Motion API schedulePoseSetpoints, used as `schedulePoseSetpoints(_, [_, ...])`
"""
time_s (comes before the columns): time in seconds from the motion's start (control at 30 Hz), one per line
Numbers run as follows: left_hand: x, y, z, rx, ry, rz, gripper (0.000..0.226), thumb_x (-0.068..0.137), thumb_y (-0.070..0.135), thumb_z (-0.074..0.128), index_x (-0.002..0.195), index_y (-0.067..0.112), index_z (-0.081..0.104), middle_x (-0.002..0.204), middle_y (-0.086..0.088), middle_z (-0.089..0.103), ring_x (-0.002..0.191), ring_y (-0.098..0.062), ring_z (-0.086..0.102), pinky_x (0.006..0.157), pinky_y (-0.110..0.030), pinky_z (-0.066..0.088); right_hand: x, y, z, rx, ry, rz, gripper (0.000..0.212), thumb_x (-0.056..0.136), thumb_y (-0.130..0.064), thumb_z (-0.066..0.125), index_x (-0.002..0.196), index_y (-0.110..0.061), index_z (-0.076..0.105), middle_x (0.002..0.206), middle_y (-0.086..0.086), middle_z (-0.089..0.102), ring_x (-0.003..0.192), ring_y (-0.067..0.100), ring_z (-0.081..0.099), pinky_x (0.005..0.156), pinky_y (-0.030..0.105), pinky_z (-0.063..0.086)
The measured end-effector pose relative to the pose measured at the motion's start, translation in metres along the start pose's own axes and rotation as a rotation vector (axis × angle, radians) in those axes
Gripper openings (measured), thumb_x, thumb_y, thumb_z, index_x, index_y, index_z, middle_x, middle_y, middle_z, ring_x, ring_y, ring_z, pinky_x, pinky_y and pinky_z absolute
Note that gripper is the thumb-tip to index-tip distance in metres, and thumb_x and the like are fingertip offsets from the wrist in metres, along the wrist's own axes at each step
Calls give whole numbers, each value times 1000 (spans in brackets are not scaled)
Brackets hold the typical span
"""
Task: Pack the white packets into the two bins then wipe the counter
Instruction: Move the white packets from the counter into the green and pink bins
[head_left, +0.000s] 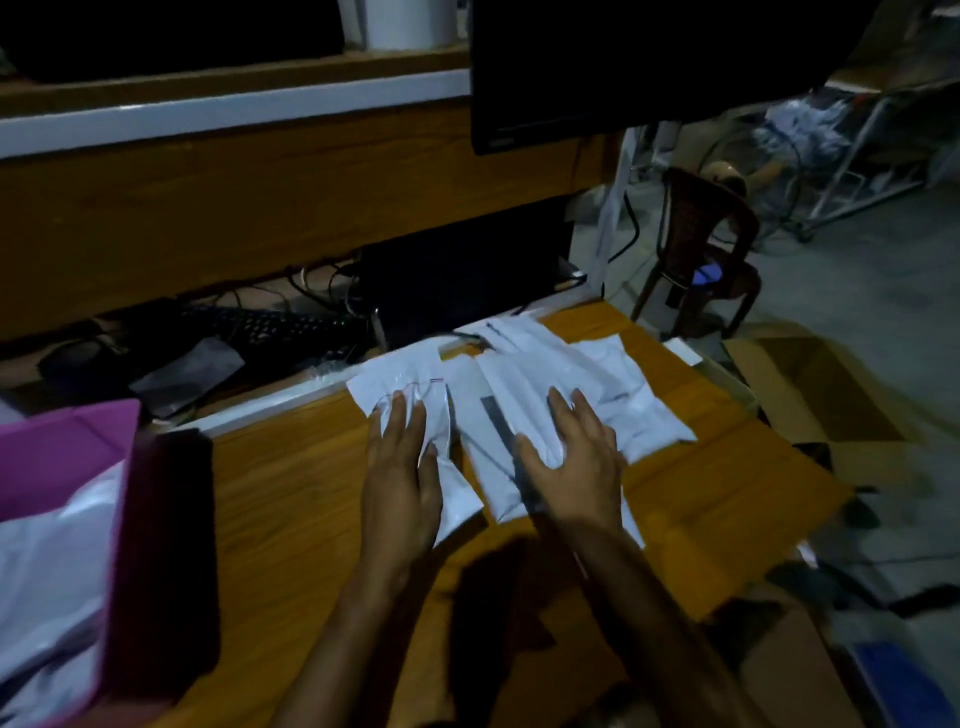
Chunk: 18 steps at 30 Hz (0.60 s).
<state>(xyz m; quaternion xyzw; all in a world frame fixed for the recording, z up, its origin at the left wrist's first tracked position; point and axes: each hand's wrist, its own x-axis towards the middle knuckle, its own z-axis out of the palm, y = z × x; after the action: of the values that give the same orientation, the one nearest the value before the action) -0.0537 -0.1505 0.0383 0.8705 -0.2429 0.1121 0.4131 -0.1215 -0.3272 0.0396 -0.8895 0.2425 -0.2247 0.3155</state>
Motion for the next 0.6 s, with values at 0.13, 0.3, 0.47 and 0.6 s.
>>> schedulePoseSetpoints(0.13, [-81, -12, -44, -38, 20, 32, 51, 96, 12, 45, 147, 9, 39, 157, 3, 26, 149, -12, 15, 121, -28, 14, -105, -10, 10, 52, 49, -55, 67, 87, -60, 47, 139, -18, 50, 146, 10, 47, 131, 31, 46, 102, 45, 41])
schedulePoseSetpoints(0.3, [-177, -33, -99, 28, 57, 6, 46, 97, 12, 46, 142, 5, 44, 155, -7, 33, 147, -22, 25, 121, -36, 20, -190, -25, 13, 90, -69, -119, 69, 91, -68, 33, 141, -22, 46, 148, 8, 43, 132, 30, 44, 104, 44, 35])
schedulePoseSetpoints(0.47, [-249, -36, -150, 91, 90, -105, 48, 96, 11, 47, 144, 5, 43, 156, -6, 32, 148, -23, 23, 119, -44, 24, -245, -56, 18, 157, -170, -186, 64, 89, -60, 42, 141, -22, 47, 146, 6, 44, 125, 30, 44, 98, 44, 39])
schedulePoseSetpoints(0.6, [-289, -30, -190, 91, 147, -190, 48, 97, 14, 47, 144, 6, 42, 157, -4, 31, 149, -20, 20, 119, -44, 23, -281, -95, 27, 233, -176, -235, 61, 89, -52, 45, 140, -19, 48, 145, 8, 45, 122, 28, 45, 97, 45, 42])
